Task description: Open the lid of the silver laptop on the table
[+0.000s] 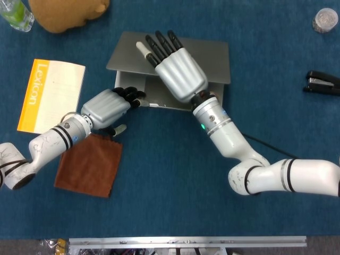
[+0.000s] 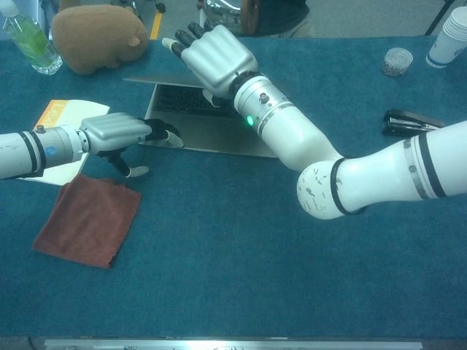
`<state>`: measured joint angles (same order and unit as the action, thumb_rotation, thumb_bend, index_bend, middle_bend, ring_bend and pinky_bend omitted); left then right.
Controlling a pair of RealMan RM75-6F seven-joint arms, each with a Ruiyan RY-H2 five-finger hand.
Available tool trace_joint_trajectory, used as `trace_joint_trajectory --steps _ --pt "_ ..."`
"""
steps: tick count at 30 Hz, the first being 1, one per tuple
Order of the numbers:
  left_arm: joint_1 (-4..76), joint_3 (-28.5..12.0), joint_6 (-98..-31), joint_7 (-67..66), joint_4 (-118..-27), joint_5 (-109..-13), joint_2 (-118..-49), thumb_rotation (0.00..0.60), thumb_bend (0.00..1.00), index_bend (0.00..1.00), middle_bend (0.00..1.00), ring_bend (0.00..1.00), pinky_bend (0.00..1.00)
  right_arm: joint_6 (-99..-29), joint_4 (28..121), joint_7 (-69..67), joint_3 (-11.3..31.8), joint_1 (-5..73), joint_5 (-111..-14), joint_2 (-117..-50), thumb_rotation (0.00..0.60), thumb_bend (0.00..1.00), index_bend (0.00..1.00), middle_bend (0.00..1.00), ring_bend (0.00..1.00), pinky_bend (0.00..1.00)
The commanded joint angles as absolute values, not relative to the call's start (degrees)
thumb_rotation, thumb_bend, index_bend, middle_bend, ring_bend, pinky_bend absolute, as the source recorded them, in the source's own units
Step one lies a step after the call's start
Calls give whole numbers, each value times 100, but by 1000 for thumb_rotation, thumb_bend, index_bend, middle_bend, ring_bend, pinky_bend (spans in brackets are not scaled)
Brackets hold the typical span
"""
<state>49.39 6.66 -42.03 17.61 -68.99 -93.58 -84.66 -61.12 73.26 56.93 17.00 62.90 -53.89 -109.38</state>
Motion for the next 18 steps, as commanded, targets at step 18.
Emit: trace_joint_trajectory --steps 18 --pt "4955 681 -4229 1698 -6882 -9269 -8486 600 396 128 60 26 169 -6074 6998 5453 2049 6396 -5238 -10529 600 341 0 75 15 122"
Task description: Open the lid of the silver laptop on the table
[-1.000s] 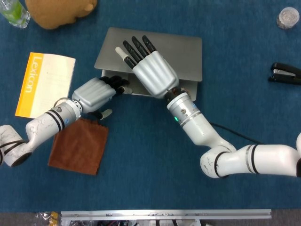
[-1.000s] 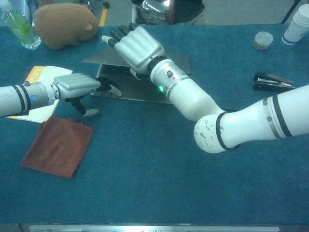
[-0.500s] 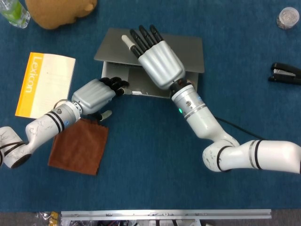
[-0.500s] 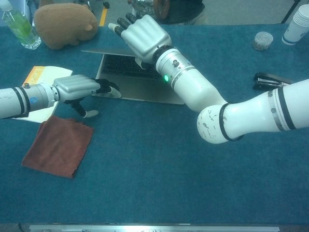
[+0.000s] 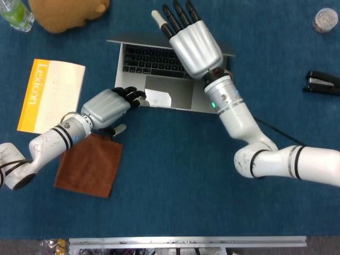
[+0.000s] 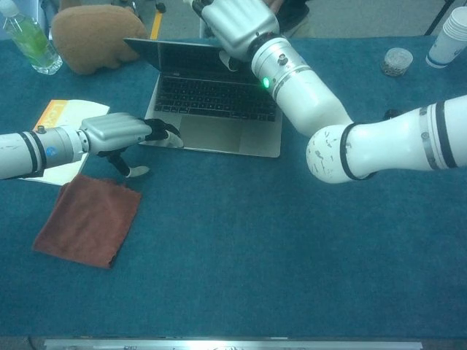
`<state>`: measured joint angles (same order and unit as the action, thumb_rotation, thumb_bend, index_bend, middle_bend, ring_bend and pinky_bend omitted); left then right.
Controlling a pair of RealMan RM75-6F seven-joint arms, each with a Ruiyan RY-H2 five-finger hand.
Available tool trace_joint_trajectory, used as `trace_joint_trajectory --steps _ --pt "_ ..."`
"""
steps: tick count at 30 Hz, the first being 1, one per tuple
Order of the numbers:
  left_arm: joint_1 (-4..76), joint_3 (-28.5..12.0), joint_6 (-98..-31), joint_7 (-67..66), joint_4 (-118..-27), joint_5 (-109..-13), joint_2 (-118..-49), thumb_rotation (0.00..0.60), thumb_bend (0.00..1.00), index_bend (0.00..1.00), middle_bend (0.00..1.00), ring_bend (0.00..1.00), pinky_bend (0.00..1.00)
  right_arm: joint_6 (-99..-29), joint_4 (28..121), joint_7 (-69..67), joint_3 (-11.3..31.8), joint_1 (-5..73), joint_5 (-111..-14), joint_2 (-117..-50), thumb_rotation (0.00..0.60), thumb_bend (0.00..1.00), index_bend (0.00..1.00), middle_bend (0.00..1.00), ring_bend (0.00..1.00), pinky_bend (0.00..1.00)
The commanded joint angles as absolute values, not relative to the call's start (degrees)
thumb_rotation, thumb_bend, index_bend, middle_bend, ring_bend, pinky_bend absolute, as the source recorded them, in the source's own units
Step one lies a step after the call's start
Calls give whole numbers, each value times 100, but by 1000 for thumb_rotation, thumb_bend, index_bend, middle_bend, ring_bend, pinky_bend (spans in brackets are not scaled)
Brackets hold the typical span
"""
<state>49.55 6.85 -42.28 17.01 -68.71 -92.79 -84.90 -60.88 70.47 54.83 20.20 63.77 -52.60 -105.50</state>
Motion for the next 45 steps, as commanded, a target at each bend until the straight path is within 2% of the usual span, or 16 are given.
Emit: trace_joint_trajectory --steps 1,5,24,45 --pt "4956 679 -4229 1692 -6890 -9262 -8480 600 396 128 60 26 169 -6058 6966 5444 2060 6409 -5225 -10518 600 341 0 75 15 122" --pt "4960 676 -4224 1638 -6911 -9241 -8456 600 396 128 60 26 169 -6010 6819 5381 2098 6461 -5201 -10479 600 339 0 75 15 122" --pt "4949 680 -4200 1522 -6966 -9164 -8404 600 396 128 61 26 169 -5595 5447 4990 2342 6867 -5026 -10607 600 206 0 75 15 122" --pt "4971 681 -4134 1456 -6938 -9133 -8430 600 396 128 61 26 169 -5087 3544 4577 2468 7248 -4971 -11121 600 164 0 75 15 122"
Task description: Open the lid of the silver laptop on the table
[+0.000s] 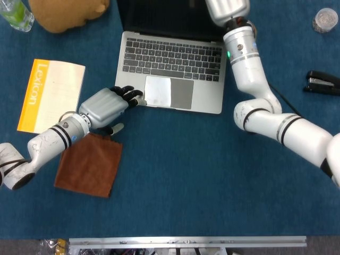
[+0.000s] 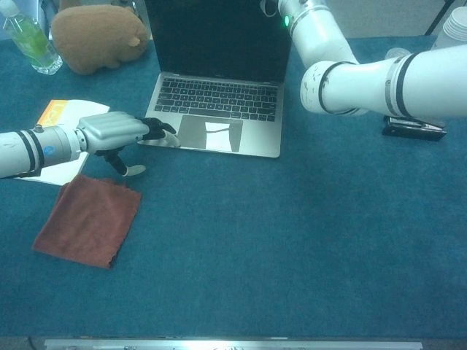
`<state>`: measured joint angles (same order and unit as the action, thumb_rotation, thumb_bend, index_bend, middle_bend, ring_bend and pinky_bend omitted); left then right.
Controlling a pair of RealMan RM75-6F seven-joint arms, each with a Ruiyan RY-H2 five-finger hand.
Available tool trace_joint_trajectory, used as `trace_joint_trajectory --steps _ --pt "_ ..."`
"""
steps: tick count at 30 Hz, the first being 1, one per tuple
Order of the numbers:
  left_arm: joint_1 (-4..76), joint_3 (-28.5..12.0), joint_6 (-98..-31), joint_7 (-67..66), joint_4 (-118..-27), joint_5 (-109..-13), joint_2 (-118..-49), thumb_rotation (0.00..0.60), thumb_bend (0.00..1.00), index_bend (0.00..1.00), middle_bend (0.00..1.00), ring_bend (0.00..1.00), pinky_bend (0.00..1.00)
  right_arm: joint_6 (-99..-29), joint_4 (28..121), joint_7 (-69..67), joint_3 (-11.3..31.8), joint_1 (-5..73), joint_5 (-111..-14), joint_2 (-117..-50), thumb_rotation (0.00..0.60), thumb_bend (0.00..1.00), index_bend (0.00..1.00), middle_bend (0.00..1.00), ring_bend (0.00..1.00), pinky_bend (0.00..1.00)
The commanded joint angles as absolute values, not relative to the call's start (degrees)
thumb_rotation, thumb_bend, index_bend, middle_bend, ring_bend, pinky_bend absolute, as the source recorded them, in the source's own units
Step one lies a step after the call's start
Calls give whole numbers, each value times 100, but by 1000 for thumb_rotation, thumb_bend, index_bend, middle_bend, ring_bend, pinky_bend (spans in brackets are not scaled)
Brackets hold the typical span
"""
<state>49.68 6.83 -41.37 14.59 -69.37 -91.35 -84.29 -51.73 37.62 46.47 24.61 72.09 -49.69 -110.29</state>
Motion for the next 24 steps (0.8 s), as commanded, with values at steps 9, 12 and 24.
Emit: trace_joint_trajectory --steps 9,12,24 --pt "4979 644 -4155 1422 -6996 -9102 -8378 600 396 128 61 26 160 -5208 3718 4103 2550 7221 -5175 -11018 600 159 0 75 15 122" --pt "4935 614 -4253 1420 -7072 -9068 -8274 600 396 128 61 26 160 -5387 4197 3968 2583 7113 -5260 -10800 600 159 0 75 15 122" --pt "4558 433 -4918 1023 -7751 -8823 -7522 600 396 128 61 28 159 -6079 6807 4242 2346 6200 -5347 -9423 600 159 0 76 15 122"
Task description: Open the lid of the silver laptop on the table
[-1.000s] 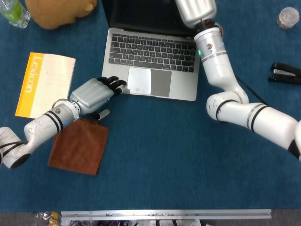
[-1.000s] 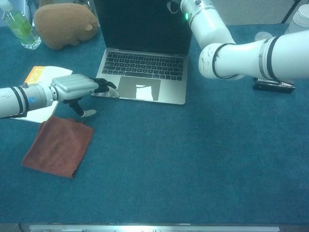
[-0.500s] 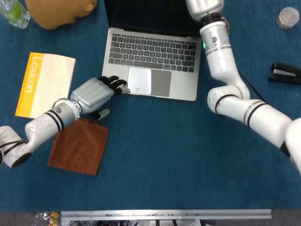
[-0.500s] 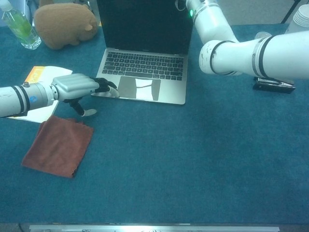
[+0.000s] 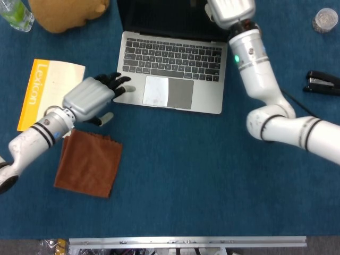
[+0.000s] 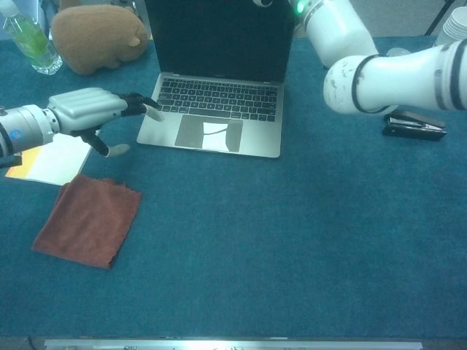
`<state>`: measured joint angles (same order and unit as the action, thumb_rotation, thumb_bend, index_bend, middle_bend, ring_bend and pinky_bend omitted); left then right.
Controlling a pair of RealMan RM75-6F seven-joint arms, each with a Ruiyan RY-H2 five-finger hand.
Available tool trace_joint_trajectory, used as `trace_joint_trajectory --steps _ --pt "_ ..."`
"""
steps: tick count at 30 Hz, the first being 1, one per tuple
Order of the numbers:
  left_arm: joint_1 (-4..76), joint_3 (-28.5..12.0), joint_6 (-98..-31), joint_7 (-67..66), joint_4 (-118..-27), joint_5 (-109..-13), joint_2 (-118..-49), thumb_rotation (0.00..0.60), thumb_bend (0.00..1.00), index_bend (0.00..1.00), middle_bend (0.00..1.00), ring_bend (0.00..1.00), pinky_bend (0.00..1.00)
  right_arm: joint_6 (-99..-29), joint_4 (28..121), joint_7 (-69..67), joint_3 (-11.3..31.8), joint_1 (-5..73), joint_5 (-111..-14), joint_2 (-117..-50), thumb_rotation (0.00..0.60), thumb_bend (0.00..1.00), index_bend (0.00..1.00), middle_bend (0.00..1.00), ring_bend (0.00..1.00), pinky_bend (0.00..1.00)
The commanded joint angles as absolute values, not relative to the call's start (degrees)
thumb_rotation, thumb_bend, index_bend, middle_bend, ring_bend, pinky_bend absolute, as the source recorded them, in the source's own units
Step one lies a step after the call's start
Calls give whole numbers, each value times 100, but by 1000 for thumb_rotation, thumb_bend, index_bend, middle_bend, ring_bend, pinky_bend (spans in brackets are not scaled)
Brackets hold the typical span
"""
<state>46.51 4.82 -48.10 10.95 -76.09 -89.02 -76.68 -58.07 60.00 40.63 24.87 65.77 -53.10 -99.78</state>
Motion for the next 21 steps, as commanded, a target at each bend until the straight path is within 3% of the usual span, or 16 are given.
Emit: trace_joint_trajectory --steps 1,12,21 --pt "4522 417 -4963 1003 -7805 -8791 -7460 600 396 128 61 28 158 -6115 7012 4282 2324 6128 -5322 -9304 600 158 0 76 15 122" --pt "3888 129 -5762 1034 -8198 -8281 -6815 600 396 129 67 28 151 -6754 9164 4509 1887 5105 -5104 -7886 600 158 0 76 15 122" --pt "3189 45 -6532 835 -8535 -7984 -6434 600 396 128 77 29 151 -7343 10197 4164 1363 4211 -5416 -7027 600 160 0 76 16 123"
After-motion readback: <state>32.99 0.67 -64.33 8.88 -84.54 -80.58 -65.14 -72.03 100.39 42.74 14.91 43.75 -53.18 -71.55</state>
